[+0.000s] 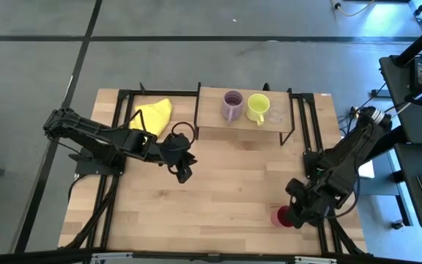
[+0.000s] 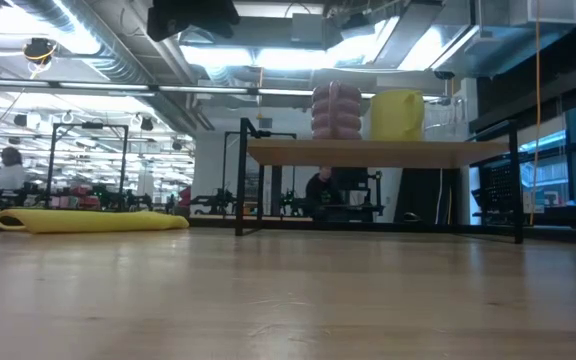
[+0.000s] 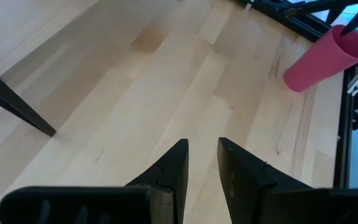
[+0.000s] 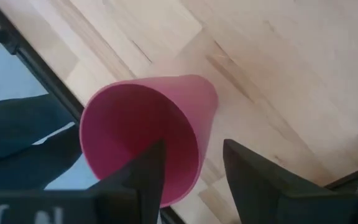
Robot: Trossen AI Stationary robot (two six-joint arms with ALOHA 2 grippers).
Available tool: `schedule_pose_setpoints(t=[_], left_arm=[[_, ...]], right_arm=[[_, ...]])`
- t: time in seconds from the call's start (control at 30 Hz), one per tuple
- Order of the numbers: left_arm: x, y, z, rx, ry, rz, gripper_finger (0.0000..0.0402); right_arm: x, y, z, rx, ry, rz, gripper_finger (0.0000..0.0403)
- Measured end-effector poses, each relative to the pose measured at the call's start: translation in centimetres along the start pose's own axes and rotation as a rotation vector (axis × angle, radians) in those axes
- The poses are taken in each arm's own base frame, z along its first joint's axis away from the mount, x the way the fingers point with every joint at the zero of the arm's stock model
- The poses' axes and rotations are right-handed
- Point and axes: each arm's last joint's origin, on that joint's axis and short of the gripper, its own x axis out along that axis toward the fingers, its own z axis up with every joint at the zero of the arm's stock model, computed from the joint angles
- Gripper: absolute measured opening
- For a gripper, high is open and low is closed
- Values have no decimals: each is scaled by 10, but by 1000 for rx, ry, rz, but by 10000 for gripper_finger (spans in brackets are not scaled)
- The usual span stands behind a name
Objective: Stack small to large cups/mugs on shelf
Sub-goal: Put the pink cup on the shelf
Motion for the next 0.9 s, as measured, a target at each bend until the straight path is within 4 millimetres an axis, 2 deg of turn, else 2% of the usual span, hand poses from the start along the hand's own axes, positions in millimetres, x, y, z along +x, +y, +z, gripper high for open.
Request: schedule_pose_setpoints(t=[0.33, 0.7, 0.77, 0.9], left_arm=[[0, 2, -3, 60, 32, 22, 80], [1, 4, -9, 105, 58, 39, 80], [5, 7, -15, 97, 77, 56, 80], [15, 13, -32, 62, 119, 88, 80]], right_arm=[[17, 5, -2, 16, -18, -65, 152], [21, 7, 8, 19, -116, -67, 20], [22, 8, 14, 26, -127, -64, 10], [23, 13, 28, 15, -153, -23, 15]])
